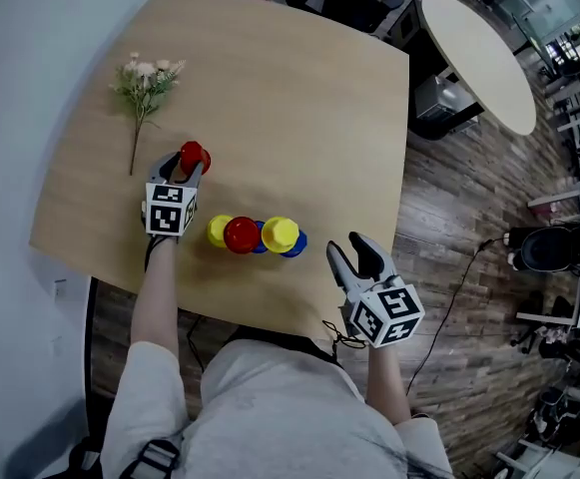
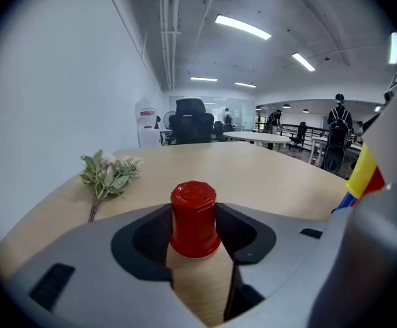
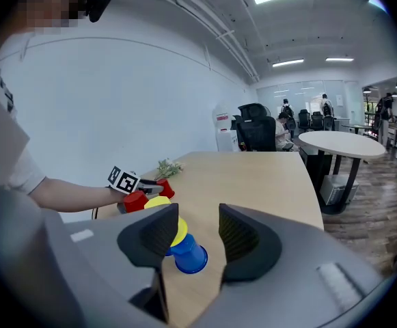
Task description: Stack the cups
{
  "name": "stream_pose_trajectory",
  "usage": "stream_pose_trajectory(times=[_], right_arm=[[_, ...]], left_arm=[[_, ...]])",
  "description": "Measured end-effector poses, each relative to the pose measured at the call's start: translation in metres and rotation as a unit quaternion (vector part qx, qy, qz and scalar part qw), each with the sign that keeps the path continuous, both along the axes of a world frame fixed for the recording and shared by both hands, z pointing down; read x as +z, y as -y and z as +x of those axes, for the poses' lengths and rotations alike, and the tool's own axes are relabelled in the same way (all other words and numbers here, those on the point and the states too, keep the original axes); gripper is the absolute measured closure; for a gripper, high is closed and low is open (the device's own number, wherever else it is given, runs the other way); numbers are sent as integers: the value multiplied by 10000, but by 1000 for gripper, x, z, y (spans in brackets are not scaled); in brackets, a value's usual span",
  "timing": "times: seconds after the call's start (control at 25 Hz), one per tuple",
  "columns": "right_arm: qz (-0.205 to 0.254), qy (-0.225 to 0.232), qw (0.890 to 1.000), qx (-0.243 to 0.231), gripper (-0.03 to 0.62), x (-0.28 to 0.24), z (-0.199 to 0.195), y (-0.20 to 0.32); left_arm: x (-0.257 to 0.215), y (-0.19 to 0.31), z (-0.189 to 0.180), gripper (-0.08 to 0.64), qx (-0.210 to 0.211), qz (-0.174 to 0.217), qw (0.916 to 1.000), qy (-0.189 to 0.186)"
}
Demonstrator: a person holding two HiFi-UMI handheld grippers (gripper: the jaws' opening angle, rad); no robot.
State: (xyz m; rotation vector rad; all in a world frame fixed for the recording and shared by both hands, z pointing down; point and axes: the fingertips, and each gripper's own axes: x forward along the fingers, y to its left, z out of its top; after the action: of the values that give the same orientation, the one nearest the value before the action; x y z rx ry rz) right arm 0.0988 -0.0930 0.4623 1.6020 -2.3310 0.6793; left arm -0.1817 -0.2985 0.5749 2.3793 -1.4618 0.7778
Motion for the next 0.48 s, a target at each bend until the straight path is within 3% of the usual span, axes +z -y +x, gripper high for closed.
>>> stream_pose_trajectory(times=[0.16, 0.48], right_arm=[[109, 28, 9999, -36, 418, -4, -1, 0], [392, 188, 9987, -247, 522, -15, -7, 10]], left_arm=[[-23, -13, 5, 360, 140, 206, 9997, -78], [-85, -59, 28, 360, 567, 569, 9967, -126]])
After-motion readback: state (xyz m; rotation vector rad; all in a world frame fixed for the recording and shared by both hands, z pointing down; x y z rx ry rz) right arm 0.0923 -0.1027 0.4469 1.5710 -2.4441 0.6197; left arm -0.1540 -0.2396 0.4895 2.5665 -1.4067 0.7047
